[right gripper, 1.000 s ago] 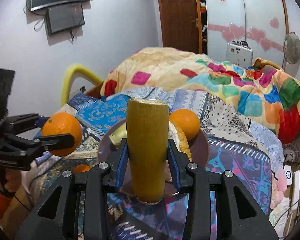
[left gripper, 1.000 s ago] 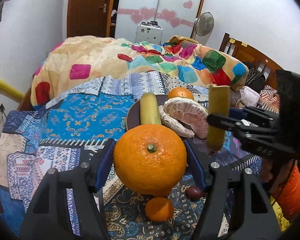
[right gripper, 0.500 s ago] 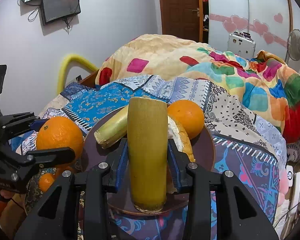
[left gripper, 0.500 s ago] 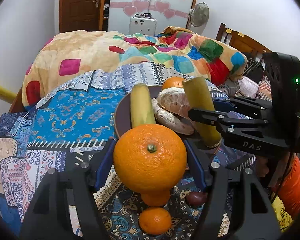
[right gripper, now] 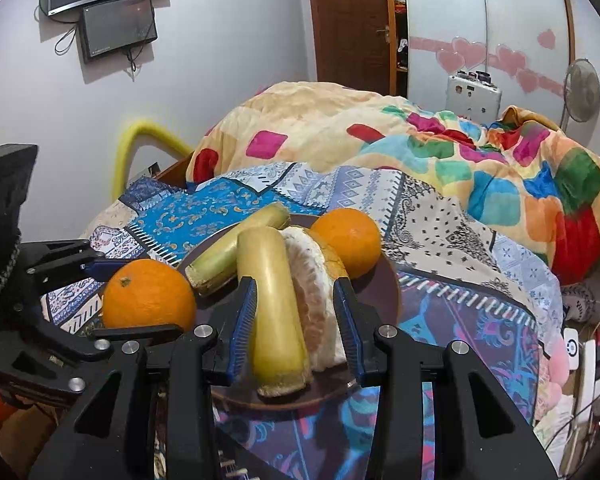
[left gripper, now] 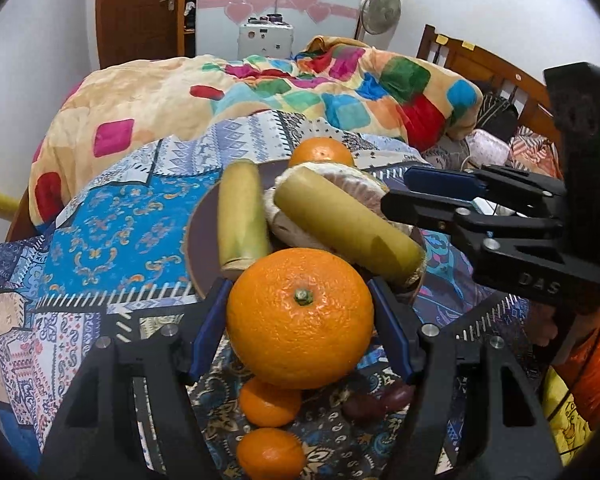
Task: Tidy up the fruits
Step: 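Carry the large orange with the left tool while the right tool carries the gourd onto the plate, then open both tools to release the orange and gourd on the plate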
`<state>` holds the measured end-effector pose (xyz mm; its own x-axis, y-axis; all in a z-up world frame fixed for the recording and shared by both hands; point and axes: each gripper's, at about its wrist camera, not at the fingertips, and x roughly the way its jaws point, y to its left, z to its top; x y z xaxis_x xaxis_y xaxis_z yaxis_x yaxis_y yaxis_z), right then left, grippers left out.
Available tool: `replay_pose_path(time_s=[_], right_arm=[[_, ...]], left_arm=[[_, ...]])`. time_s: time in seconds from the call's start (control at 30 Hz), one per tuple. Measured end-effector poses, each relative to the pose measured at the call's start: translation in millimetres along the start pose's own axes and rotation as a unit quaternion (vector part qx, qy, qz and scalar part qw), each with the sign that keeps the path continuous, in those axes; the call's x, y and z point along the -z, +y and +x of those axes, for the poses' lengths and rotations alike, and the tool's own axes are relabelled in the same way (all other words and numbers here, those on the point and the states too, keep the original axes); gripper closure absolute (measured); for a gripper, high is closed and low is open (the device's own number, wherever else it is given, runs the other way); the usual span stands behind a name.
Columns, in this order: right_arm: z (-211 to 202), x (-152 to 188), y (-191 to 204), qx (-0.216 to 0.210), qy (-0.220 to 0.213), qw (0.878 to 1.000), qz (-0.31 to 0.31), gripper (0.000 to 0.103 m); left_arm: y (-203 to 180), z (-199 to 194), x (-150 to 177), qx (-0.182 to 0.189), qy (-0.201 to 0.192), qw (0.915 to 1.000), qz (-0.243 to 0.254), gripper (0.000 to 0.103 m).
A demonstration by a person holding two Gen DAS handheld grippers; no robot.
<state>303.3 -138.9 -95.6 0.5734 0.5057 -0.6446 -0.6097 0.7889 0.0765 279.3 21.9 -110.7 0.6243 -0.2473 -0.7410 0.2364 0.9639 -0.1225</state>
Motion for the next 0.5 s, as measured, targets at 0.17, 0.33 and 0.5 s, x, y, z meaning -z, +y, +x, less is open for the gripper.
replay_pose_path(time_s=[0.17, 0.33, 0.5], right_arm=[[-11, 6, -7, 0.001, -0.006, 1.000, 0.007, 0.067], [-20, 9, -8, 0.005, -0.009, 1.000, 0.003, 0.066], [-28, 14, -4, 0.007, -0.014, 1.000, -0.005, 0.066]], left_arm=[[-11, 8, -5, -0.005, 0.007, 0.9999, 0.010, 0.035], [-11, 16, -10, -0.016, 0.013, 0.9998, -0.001, 0.035], [-10, 21, -10, -0.019, 0.018, 0.9996, -0.010, 0.034]])
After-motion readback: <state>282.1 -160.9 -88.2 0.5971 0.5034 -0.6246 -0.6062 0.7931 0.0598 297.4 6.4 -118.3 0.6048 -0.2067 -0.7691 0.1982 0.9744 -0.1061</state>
